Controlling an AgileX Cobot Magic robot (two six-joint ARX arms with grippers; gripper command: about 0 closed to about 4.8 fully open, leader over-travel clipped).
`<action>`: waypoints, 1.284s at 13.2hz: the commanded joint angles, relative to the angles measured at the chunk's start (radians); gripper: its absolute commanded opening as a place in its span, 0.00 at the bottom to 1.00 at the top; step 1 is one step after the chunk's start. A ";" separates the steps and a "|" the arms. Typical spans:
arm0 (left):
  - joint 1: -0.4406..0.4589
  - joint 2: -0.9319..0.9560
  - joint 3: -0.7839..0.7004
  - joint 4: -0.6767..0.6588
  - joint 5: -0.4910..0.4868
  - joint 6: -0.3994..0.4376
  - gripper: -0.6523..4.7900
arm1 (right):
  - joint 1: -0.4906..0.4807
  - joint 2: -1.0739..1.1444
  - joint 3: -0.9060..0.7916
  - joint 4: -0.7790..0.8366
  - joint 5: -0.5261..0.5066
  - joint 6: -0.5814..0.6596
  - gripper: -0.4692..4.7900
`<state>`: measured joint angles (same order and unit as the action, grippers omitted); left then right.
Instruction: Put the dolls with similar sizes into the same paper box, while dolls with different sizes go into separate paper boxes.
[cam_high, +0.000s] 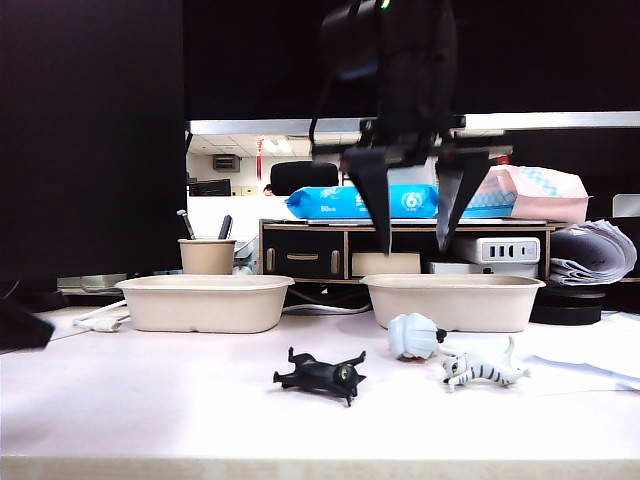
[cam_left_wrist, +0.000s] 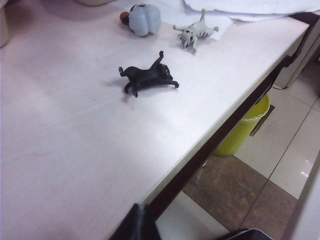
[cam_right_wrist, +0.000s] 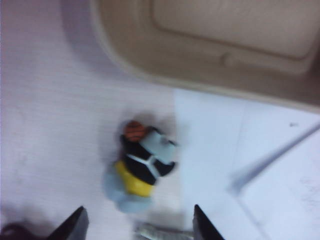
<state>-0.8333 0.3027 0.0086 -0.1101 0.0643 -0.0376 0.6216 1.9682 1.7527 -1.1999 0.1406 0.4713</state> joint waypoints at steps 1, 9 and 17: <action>0.020 0.004 0.001 0.014 0.002 0.003 0.11 | 0.037 0.012 -0.074 0.098 0.016 0.059 0.60; 0.043 0.005 0.001 0.013 0.001 0.003 0.11 | 0.054 0.012 -0.309 0.247 0.006 0.150 0.60; 0.043 0.004 0.001 0.014 0.001 0.003 0.11 | 0.060 0.014 -0.304 0.405 0.067 0.186 0.61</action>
<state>-0.7918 0.3065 0.0086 -0.1089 0.0643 -0.0376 0.6827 1.9820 1.4467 -0.8085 0.1925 0.6518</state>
